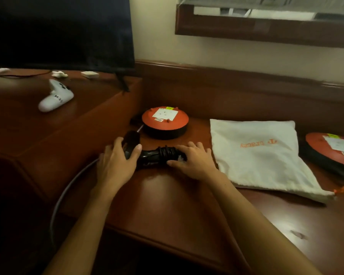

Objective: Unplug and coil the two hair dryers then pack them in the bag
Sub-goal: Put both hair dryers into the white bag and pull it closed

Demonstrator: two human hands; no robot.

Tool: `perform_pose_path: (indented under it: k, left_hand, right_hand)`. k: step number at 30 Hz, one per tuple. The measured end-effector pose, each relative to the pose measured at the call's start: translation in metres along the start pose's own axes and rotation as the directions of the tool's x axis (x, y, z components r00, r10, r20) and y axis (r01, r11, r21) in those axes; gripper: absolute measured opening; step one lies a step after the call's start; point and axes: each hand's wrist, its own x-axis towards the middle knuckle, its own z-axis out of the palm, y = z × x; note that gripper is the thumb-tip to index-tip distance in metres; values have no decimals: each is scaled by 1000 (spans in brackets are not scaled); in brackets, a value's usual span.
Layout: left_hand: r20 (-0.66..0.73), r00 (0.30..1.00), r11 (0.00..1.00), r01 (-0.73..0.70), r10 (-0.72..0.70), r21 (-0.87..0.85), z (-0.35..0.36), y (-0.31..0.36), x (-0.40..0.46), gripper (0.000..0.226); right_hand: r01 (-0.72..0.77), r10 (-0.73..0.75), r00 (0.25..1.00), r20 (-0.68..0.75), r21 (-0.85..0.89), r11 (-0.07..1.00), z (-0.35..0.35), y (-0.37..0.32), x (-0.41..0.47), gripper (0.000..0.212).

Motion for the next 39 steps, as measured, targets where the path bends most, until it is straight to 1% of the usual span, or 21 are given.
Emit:
perform_pose_path:
  k: [3,7,9,12,16,18,20,21,24,27,30,33,36,38,39]
  left_hand:
    - [-5,1000,999,-9,9,-45,5,-1,2,72]
    - [-38,997,989,-78,74,-127,2,6,6,66]
    - [-67,994,987,-94,86,-128,-1,8,5,65]
    - [-146,980,987,-144,133,-68,-9,13,-3,65]
    - [-231,942,959,-269,244,-84,-27,27,-10,56]
    - [-210,936,944,-310,282,-113,-32,36,-11,54]
    - [-154,938,925,-336,311,-179,-29,48,-12,52]
    - [-119,936,914,-351,333,-205,-25,57,-15,52]
    - [-55,912,873,-406,407,-268,2,90,-26,53]
    - [-5,880,829,-448,474,-334,36,131,-47,57]
    - [28,832,782,-508,554,-360,67,164,-68,59]
    - [54,774,745,-585,631,-321,92,186,-84,53]
    - [104,710,704,-648,697,-291,105,205,-95,57]
    - [194,665,684,-641,721,-347,109,210,-93,65]
    - [257,641,681,-603,724,-416,110,209,-90,69]
  right_hand:
    - [24,-25,999,-31,-48,999,0,1,-3,76]
    - [63,-66,998,-13,-140,988,3,1,-12,79]
    - [70,-69,998,12,-82,994,0,1,-17,73]
    - [91,-94,994,54,50,995,-8,-3,-28,61]
    - [155,-158,987,32,97,983,-15,-5,-52,58]
    - [191,-192,981,-2,117,975,-23,2,-69,64]
    - [207,-207,978,-3,79,975,-35,15,-89,77]
    - [200,-201,980,9,51,979,-40,24,-99,78]
    - [88,-88,995,50,-5,996,-54,57,-129,74]
    - [-78,78,994,82,-7,997,-64,85,-158,80]
    - [-183,184,981,62,-12,983,-64,110,-187,67]
    - [-237,236,971,35,19,971,-60,138,-216,65]
    - [-275,275,961,11,68,959,-60,163,-240,65]
    - [-293,295,955,-5,103,951,-63,176,-253,66]
    - [-301,305,952,-15,121,946,-63,182,-258,67]
